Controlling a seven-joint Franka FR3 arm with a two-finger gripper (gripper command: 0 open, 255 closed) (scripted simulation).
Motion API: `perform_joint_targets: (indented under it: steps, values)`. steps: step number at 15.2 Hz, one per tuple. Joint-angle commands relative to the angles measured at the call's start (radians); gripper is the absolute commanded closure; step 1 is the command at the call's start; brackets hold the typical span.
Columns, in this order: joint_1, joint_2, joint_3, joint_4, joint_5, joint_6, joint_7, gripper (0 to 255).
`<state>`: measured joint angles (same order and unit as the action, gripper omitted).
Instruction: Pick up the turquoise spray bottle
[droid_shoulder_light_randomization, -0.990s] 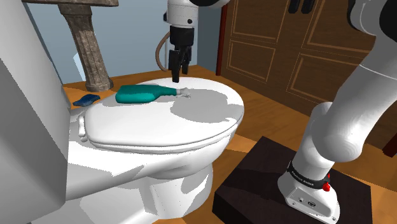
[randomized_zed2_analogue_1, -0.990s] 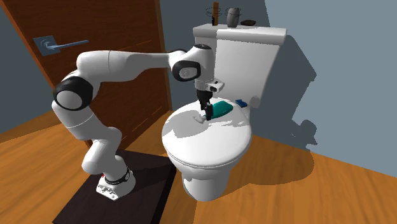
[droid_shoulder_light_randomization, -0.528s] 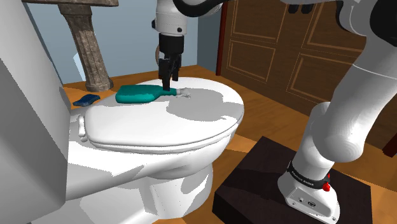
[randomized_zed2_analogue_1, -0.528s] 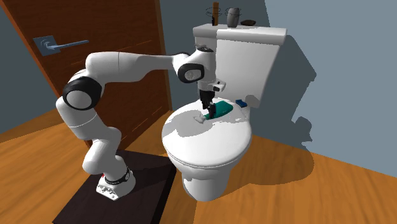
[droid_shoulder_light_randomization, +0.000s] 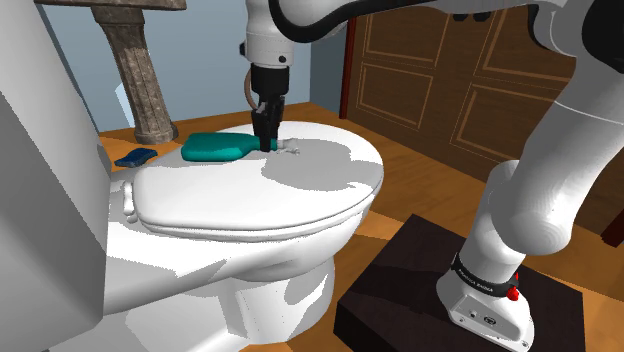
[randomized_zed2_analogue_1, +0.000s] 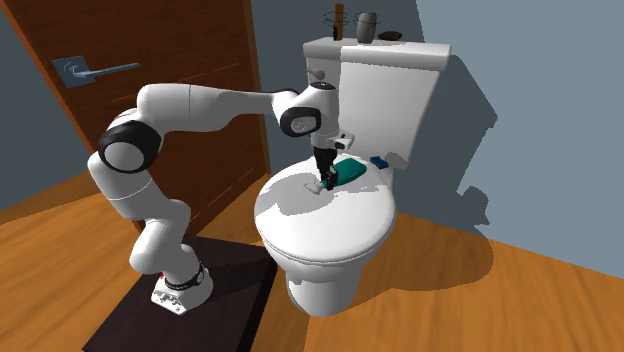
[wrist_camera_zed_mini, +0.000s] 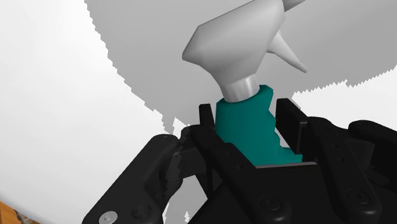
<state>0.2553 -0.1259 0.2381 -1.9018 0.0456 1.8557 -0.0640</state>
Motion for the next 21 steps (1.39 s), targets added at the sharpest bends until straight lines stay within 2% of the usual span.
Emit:
perform_joint_targets:
  steps: [1, 7, 21]
  values:
    - [0.0, 0.0, 0.0, 0.0, 0.0, 0.0, 0.0, 255]
    - [0.0, -0.001, 0.0, -0.001, 0.0, 0.001, 0.001, 255]
    - [-0.001, 0.023, 0.0, 0.214, -0.007, -0.191, 0.008, 255]
